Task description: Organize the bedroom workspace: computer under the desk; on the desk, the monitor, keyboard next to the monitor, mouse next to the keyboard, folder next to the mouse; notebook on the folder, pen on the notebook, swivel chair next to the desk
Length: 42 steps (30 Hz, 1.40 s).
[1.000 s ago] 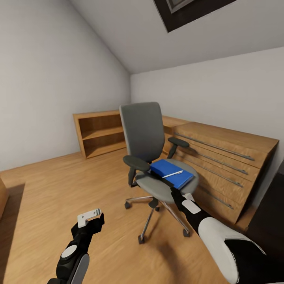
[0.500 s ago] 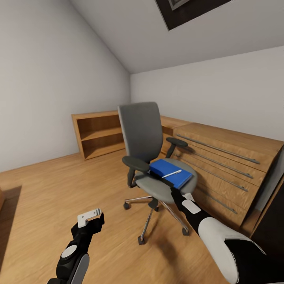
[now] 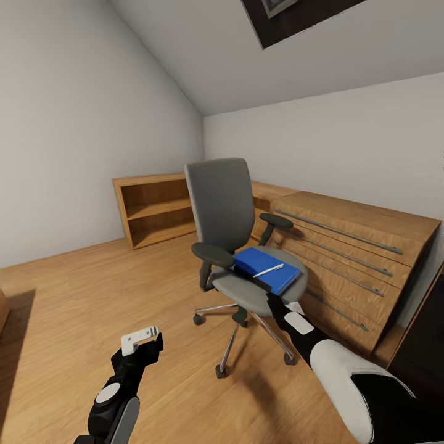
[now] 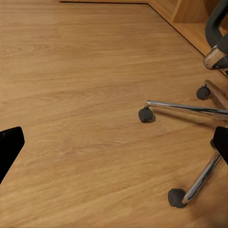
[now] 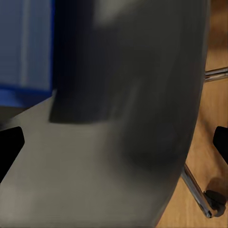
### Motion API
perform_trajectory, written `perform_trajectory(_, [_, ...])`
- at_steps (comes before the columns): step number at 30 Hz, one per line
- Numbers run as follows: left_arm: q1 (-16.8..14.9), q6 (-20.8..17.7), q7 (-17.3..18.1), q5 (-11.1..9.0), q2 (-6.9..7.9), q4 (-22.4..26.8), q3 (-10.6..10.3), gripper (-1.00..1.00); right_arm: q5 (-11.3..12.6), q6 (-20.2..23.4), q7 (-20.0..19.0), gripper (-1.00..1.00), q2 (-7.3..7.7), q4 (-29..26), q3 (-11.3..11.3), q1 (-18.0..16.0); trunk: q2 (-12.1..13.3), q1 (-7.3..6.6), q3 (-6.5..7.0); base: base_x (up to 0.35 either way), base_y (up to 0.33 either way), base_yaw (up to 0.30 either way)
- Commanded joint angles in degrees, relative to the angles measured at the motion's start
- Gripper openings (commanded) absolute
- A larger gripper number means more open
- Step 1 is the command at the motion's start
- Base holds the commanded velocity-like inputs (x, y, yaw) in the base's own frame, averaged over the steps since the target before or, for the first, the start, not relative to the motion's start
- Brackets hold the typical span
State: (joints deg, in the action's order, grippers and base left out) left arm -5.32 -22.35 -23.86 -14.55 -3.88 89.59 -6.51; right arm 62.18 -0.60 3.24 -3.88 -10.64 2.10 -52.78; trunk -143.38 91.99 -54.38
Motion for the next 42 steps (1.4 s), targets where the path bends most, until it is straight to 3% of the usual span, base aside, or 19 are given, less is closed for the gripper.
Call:
perform_trajectory(1, [0.0,-0.1,-0.5,-0.6,0.02,0.1,-0.1,1.00,0.4,-0.1,0.4,1.00,-0.03,0.1,-0.1,0.0,0.0,-0.03,0.15,-0.001,0.000,0.000])
perform_trajectory(5, [0.0,-0.1,-0.5,-0.6,0.02,0.1,-0.1,1.00,0.4,-0.1,0.4,1.00,0.00,0.1,-0.1,0.0,0.0,-0.13,1.03,0.000,0.000,0.000])
perform_trajectory(12, [0.0,-0.1,-0.5,-0.6,0.02,0.1,-0.1,1.00,0.4,-0.1,0.4,1.00,0.00,0.0,-0.1,0.0,0.0,-0.13,1.03,0.000,0.000,0.000])
perform_trajectory(16, [0.0,-0.1,-0.5,-0.6,0.02,0.1,-0.1,1.00,0.4,-0.1,0.4,1.00,-0.05,0.0,-0.1,0.0,0.1,-0.24,1.92,0.000,0.000,0.000])
perform_trajectory(24, [0.0,-0.2,-0.5,-0.6,0.06,0.1,-0.1,1.00,0.4,-0.1,0.4,1.00,-0.07,0.0,-0.2,0.0,0.1,-0.24,1.92,-0.012,0.000,0.000])
perform_trajectory(35, [0.0,-0.3,-0.5,-0.6,0.10,0.1,0.0,1.00,0.3,-0.1,0.4,1.00,-0.22,0.1,-0.2,0.0,0.1,-0.24,1.92,-0.297,0.000,0.000])
perform_trajectory(42, [0.0,-0.3,-0.5,-0.6,0.10,0.1,-0.1,1.00,-1.4,-0.2,0.4,1.00,-0.69,0.1,-0.1,0.0,0.1,-0.24,1.92,-0.255,0.000,0.000])
